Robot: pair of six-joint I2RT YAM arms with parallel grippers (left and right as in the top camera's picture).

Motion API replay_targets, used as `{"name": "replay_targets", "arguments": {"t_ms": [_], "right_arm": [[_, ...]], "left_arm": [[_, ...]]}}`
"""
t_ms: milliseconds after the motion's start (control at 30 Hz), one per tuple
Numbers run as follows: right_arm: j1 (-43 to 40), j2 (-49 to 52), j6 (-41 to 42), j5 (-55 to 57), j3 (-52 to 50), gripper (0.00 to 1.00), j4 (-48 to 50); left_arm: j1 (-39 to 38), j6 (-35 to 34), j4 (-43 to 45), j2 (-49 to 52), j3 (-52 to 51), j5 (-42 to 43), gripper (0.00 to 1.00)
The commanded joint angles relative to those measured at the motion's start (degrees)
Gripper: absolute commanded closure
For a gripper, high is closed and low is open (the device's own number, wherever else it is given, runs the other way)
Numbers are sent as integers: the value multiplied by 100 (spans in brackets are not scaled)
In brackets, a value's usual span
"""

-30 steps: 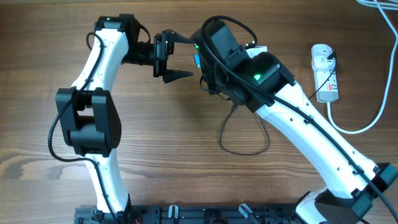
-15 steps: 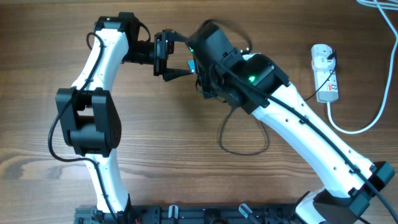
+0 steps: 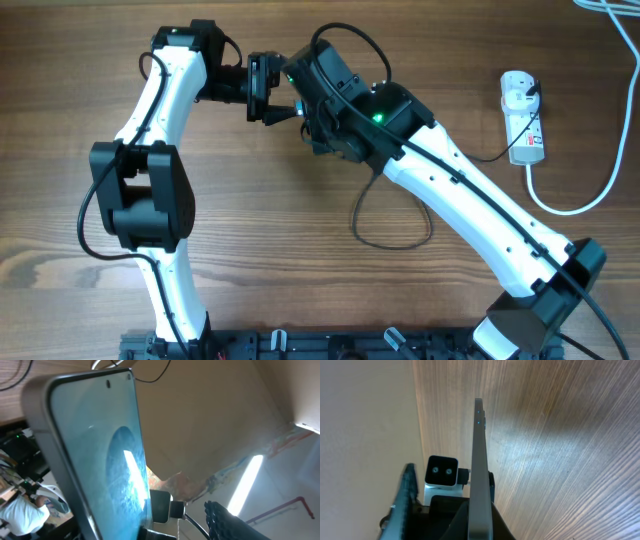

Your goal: Plug charger to phone and switch on socket

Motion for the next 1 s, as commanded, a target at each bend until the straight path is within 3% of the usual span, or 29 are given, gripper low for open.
{"name": "replay_targets", "arguments": {"t_ms": [0, 133, 767, 967], "right_arm": [[28, 46, 66, 190, 0, 96, 85], [28, 46, 63, 188, 0, 96, 168], [28, 48, 79, 184, 0, 95, 380], [28, 48, 81, 52, 0, 96, 446]], "left_arm": [[-11, -17, 15, -223, 0, 173, 38], [-11, -17, 17, -223, 0, 151, 38], [-11, -20, 13, -223, 0, 153, 69], [-11, -125, 13, -223, 0, 153, 70]]}}
